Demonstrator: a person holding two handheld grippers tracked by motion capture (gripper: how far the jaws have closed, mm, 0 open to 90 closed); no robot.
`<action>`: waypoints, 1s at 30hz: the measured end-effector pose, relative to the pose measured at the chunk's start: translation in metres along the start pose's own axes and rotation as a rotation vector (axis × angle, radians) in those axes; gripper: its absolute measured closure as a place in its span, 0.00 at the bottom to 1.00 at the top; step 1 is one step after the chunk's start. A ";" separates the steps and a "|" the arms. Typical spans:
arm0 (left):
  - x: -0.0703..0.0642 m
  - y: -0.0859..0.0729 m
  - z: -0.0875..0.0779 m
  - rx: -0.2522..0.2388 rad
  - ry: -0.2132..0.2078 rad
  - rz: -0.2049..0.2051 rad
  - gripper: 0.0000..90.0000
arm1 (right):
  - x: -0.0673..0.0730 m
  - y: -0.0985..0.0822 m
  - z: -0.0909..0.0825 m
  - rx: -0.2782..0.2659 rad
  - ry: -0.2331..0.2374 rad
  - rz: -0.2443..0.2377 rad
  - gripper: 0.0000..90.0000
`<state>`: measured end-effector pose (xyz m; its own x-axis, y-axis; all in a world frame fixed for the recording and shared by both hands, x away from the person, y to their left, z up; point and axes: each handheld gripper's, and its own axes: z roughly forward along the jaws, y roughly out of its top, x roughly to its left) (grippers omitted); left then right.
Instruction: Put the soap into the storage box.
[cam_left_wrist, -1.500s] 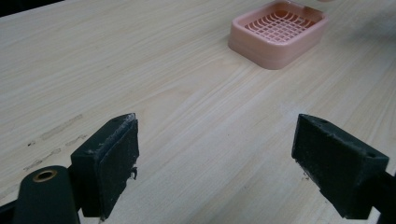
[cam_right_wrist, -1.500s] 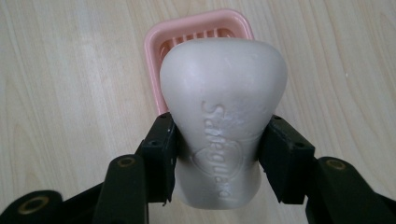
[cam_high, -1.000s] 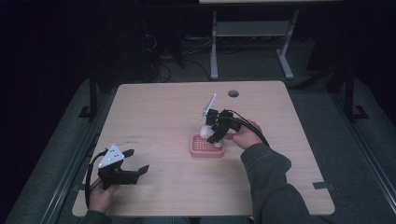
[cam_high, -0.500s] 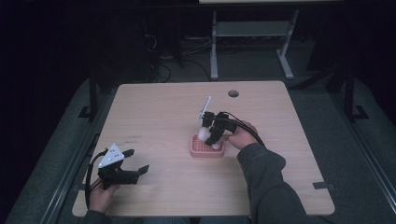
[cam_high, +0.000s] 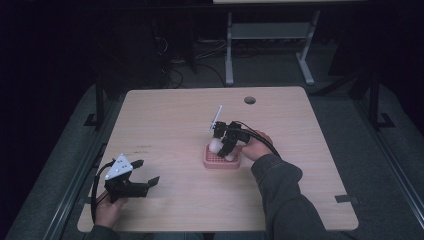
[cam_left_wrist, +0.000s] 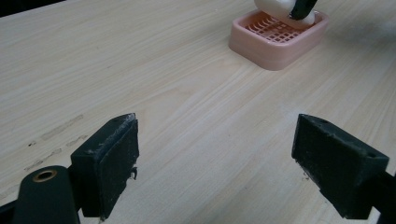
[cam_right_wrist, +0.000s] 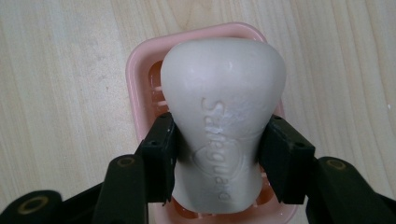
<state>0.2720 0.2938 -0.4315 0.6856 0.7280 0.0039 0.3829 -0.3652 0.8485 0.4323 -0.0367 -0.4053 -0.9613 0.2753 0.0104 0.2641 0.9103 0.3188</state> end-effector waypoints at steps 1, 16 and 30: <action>0.000 0.000 0.000 0.000 0.000 0.000 0.16 | 0.000 0.000 0.001 -0.002 -0.001 -0.001 0.54; 0.000 0.000 0.000 0.003 0.000 0.000 0.16 | 0.003 0.008 0.009 0.034 -0.024 -0.027 0.54; 0.000 0.000 0.000 0.005 0.000 -0.001 0.16 | 0.005 0.008 0.005 0.027 -0.024 -0.024 0.51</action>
<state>0.2724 0.2935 -0.4315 0.6853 0.7283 0.0024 0.3870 -0.3669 0.8459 0.4297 -0.0267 -0.4070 -0.9653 0.2603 -0.0195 0.2433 0.9245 0.2934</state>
